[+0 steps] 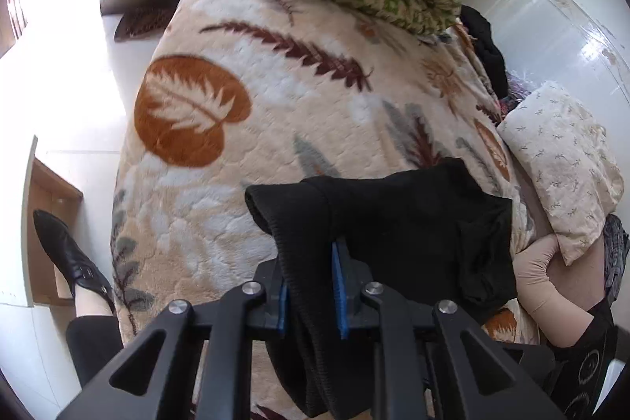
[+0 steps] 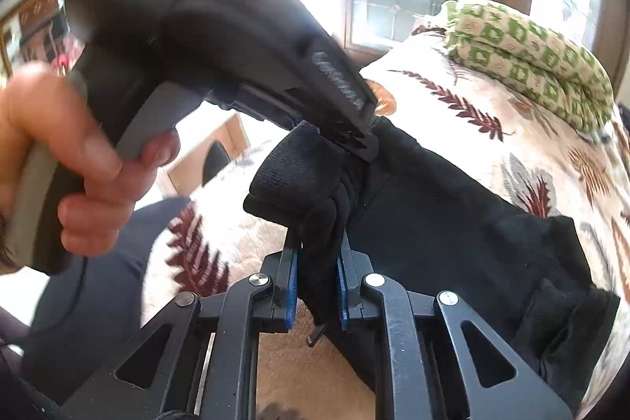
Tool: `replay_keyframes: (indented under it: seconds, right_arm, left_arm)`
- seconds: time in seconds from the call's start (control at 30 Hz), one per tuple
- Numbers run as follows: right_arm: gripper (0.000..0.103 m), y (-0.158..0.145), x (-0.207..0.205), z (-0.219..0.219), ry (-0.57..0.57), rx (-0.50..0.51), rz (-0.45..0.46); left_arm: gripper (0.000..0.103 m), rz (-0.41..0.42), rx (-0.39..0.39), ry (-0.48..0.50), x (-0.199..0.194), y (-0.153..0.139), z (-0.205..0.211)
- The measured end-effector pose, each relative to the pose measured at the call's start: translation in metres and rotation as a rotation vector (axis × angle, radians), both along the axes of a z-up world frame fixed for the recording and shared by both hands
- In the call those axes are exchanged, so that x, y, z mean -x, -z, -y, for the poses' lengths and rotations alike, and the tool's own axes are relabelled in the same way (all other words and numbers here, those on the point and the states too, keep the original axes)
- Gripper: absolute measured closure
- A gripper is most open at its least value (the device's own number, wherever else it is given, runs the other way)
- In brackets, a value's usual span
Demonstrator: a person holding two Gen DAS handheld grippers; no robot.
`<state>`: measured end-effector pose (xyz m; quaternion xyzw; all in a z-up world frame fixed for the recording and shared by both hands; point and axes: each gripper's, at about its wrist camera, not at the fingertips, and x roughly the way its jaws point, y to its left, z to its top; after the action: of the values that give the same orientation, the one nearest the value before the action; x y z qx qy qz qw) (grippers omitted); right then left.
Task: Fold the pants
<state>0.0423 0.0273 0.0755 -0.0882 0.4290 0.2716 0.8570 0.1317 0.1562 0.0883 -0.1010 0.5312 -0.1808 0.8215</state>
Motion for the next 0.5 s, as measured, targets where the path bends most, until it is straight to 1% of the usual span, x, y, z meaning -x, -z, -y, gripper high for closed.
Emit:
replay_keyframes:
  seconds: [0.1, 0.27, 0.33, 0.5]
  right_arm:
    - [0.089, -0.015, -0.002, 0.019, 0.043, -0.076, -0.017]
    - [0.090, -0.042, 0.009, 0.053, 0.120, -0.148, -0.002]
    - [0.090, -0.049, 0.013, 0.072, 0.165, -0.165, 0.003]
    - [0.090, -0.056, 0.025, 0.130, 0.303, -0.179, 0.010]
  left_arm:
    - [0.084, 0.048, 0.013, 0.024, 0.006, -0.026, 0.016]
    - [0.084, 0.104, 0.030, 0.097, 0.012, -0.062, 0.061]
    - [0.084, 0.117, 0.029, 0.141, 0.013, -0.070, 0.087]
    - [0.084, 0.120, 0.040, 0.254, 0.016, -0.075, 0.158]
